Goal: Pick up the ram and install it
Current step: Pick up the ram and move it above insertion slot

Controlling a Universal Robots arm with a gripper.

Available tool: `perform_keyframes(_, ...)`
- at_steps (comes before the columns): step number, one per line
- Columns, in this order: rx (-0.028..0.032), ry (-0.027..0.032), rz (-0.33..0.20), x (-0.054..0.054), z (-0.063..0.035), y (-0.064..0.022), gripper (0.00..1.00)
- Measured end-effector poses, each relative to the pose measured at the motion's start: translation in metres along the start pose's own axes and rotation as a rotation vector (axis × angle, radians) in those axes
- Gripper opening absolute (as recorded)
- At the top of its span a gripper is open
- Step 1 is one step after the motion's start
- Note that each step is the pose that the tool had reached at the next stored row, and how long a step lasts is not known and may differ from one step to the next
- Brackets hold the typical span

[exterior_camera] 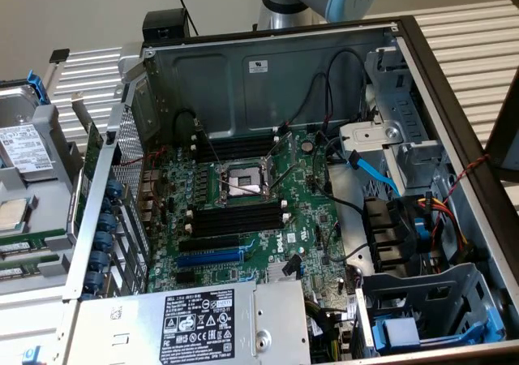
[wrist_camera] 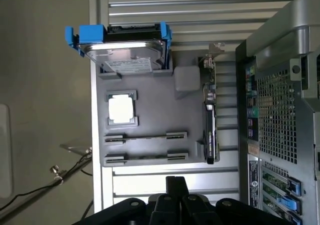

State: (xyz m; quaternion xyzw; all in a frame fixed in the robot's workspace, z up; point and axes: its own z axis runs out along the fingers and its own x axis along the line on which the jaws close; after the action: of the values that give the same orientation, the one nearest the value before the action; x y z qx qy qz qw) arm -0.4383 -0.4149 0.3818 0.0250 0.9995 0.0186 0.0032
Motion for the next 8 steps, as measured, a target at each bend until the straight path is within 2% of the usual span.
perform_keyframes(8,0.0,0.0005,-0.004,0.0002,0.0,0.0001,0.11)
